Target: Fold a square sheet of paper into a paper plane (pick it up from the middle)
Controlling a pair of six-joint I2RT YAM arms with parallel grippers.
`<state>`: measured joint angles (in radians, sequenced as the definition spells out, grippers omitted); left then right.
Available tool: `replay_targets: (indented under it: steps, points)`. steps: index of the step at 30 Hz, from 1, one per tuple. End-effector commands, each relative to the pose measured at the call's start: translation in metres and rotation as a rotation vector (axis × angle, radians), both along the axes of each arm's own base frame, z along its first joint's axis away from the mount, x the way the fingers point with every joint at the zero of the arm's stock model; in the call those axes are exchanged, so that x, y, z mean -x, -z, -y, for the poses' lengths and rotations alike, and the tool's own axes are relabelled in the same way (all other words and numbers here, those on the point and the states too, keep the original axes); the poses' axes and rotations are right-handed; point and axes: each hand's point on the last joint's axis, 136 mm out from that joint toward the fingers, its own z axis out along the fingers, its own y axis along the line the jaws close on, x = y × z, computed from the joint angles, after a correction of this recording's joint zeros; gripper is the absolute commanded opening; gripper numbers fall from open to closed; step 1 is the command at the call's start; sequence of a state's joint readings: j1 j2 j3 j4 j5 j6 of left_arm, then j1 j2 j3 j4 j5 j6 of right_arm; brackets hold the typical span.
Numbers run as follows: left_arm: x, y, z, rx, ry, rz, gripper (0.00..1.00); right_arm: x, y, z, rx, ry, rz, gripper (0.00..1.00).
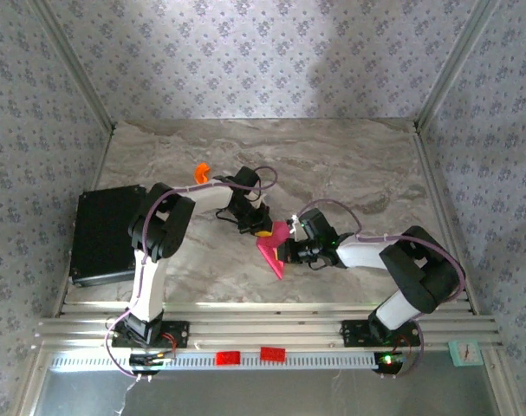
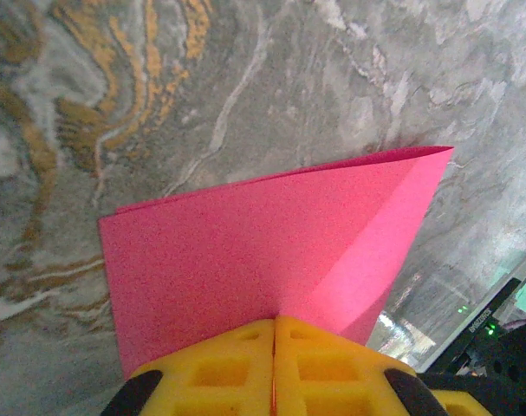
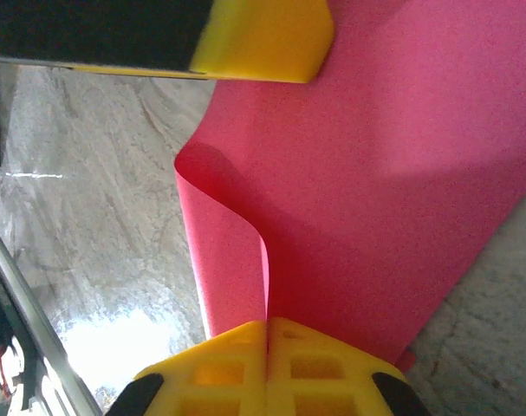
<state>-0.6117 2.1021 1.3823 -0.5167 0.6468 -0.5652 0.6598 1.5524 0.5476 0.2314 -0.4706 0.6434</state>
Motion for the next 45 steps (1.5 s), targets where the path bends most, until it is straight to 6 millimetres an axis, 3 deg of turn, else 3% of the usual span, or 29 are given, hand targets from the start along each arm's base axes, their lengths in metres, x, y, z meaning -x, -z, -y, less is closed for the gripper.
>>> replay_targets:
  steps: [1, 45]
  points:
    - [0.011, 0.024, -0.007, -0.067, 0.014, -0.041, 0.08, 0.005, -0.004, -0.006, -0.009, -0.033, -0.019, 0.02]
    - [0.012, 0.024, -0.005, -0.066, 0.017, -0.042, 0.08, -0.002, 0.008, 0.002, 0.063, -0.012, 0.003, 0.03]
